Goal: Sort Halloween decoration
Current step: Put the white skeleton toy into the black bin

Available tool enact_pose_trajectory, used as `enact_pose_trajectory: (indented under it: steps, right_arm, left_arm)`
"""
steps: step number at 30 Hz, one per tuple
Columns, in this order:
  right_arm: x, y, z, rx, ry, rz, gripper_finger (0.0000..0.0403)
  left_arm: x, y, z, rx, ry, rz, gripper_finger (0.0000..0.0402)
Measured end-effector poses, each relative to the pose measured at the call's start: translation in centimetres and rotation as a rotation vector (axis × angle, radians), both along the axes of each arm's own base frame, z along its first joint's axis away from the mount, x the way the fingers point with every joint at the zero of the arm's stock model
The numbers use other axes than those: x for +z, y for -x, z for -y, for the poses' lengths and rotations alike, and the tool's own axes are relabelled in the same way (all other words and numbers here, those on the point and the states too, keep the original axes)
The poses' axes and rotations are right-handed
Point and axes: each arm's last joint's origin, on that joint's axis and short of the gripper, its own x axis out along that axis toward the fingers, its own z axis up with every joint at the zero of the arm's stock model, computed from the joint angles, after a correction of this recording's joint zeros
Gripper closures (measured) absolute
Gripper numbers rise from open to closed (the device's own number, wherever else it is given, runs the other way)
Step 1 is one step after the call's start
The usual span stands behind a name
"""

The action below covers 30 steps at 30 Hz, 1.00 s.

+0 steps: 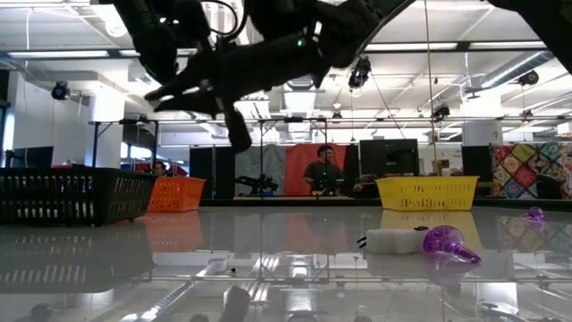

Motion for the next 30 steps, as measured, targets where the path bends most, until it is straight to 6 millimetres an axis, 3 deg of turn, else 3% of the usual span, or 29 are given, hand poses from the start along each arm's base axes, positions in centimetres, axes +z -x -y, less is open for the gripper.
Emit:
enact_pose_trajectory:
  steps: [6,12,20,24,30]
  right_arm:
    - [-0.9,-2.0,-0.3,0.076,-0.029,0.015,0.039]
    - [-1.5,-3.5,-0.3,0.099,0.017,-0.123,0.039]
    - [-0.6,-4.3,-0.2,0.125,0.083,-0.191,0.039]
    - [-1.1,-4.2,-0.2,0.127,0.082,-0.241,0.0388]
    - [-2.3,-4.5,-0.2,0.126,0.074,-0.276,0.0344]
  left_arm:
    - [0.0,0.0,0.0,-0.001,-0.001,0.0,0.0281]
    - [0.0,0.1,0.0,-0.001,0.004,-0.007,0.0281]
    - [-0.1,0.1,0.0,-0.018,-0.002,-0.016,0.0281]
    - [-0.1,0.1,0.0,-0.023,-0.005,-0.018,0.0281]
    - [-0.1,0.1,0.0,-0.033,-0.01,-0.021,0.0281]
